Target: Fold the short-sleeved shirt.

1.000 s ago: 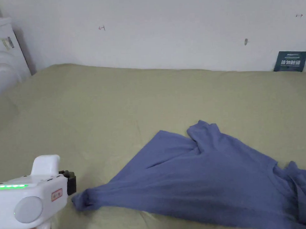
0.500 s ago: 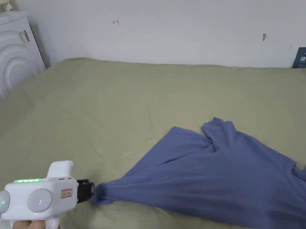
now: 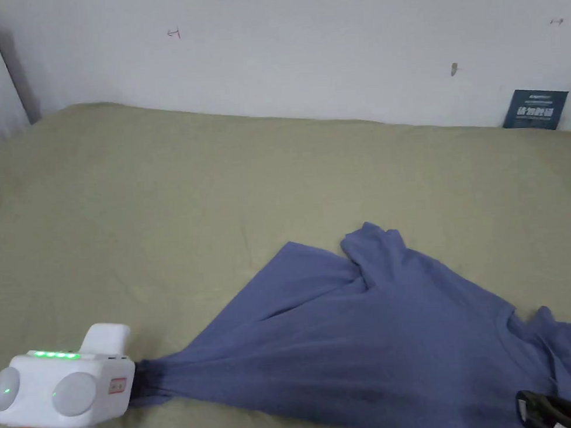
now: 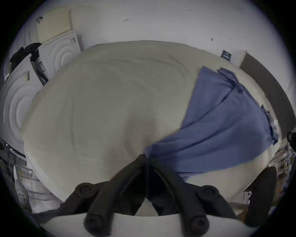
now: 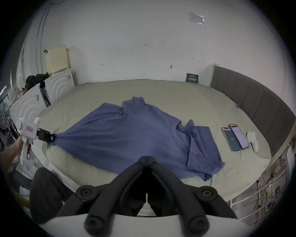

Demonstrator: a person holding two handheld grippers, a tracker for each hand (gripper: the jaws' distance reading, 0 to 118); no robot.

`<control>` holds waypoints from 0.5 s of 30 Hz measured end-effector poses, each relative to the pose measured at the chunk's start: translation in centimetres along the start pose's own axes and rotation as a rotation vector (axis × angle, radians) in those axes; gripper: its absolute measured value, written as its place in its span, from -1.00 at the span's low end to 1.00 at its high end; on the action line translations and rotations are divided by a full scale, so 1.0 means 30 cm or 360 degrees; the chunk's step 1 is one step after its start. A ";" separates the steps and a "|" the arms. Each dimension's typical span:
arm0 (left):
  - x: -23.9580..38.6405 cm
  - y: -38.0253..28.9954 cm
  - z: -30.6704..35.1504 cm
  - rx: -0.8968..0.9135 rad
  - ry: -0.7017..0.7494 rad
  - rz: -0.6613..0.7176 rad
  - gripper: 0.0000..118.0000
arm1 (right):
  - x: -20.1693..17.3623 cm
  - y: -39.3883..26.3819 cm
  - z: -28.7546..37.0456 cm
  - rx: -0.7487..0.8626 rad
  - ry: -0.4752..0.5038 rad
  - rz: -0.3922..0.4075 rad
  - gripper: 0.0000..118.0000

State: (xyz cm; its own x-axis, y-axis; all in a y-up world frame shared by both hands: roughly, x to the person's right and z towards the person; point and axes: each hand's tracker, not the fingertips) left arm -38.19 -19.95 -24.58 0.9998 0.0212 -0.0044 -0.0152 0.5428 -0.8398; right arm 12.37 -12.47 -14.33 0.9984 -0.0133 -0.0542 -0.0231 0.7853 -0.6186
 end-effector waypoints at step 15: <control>-0.005 0.014 -0.016 -0.0006 -0.0027 0.0111 -0.95 | 0.166 0.448 -0.721 -0.0156 -0.0048 0.0082 -1.00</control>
State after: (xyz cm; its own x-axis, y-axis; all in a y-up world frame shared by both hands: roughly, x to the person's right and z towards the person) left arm -38.34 -20.14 -25.20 0.9959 0.0734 -0.0538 -0.0849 0.5360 -0.8399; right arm 15.92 -15.37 -39.87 0.9968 0.0456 -0.0654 -0.0782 0.7202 -0.6893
